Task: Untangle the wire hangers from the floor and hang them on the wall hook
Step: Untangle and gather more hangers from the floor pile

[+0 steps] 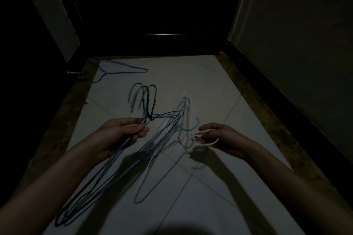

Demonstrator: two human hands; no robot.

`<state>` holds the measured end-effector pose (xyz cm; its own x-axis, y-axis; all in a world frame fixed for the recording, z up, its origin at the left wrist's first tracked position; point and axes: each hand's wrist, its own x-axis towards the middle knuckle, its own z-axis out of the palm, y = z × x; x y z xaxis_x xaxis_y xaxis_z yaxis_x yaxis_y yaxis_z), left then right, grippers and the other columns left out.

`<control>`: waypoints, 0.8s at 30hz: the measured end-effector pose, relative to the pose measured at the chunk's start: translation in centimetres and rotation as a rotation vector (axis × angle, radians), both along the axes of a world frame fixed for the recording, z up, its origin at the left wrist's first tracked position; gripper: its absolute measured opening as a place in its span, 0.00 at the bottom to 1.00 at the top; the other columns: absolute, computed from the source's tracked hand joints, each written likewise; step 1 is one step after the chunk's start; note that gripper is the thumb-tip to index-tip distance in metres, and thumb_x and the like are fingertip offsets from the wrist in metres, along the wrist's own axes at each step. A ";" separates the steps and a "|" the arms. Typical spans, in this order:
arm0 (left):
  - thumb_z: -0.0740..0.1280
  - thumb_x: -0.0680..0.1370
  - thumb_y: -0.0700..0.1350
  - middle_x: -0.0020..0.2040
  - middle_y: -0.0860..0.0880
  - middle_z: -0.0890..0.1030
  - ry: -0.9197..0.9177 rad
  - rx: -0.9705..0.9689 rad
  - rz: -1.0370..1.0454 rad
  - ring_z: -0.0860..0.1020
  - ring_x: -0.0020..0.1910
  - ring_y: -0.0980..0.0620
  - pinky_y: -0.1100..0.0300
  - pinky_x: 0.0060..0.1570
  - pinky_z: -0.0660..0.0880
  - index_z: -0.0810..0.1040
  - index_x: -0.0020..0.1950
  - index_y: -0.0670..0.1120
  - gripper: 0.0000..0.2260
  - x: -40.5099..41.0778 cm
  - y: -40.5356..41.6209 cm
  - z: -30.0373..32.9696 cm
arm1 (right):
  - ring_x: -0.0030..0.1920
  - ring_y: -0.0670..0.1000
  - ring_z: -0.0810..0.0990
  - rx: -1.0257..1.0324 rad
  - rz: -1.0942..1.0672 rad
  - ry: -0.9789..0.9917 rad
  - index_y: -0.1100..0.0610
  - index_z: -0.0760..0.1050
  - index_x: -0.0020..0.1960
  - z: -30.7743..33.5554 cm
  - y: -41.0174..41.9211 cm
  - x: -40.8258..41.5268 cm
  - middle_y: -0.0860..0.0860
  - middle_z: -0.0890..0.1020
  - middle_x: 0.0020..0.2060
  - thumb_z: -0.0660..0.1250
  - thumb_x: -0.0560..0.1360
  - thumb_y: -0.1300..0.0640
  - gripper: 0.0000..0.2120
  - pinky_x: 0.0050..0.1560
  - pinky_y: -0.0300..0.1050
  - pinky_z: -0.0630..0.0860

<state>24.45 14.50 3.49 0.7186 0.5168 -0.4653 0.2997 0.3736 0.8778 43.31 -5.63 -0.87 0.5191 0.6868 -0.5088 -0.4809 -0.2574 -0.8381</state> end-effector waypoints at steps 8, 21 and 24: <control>0.66 0.76 0.35 0.44 0.43 0.83 -0.046 0.093 0.002 0.81 0.42 0.49 0.62 0.41 0.78 0.77 0.50 0.42 0.05 1.0 -2.9 -2.7 | 0.47 0.55 0.82 0.225 -0.114 0.140 0.73 0.76 0.47 0.4 1.5 -3.7 0.67 0.79 0.51 0.58 0.76 0.68 0.10 0.43 0.38 0.81; 0.62 0.77 0.32 0.45 0.40 0.79 -0.142 -0.027 0.040 0.83 0.34 0.49 0.58 0.35 0.80 0.73 0.51 0.42 0.06 0.7 -3.4 -4.8 | 0.51 0.57 0.81 0.269 -0.028 0.190 0.66 0.72 0.58 1.6 1.9 -5.1 0.64 0.80 0.51 0.62 0.75 0.67 0.12 0.46 0.39 0.80; 0.62 0.77 0.33 0.44 0.41 0.79 -0.155 -0.073 0.042 0.83 0.34 0.47 0.58 0.35 0.80 0.73 0.50 0.42 0.06 0.4 -3.4 -5.0 | 0.48 0.53 0.82 0.193 0.040 0.142 0.61 0.73 0.59 1.8 2.2 -4.9 0.58 0.81 0.49 0.63 0.75 0.63 0.13 0.40 0.37 0.79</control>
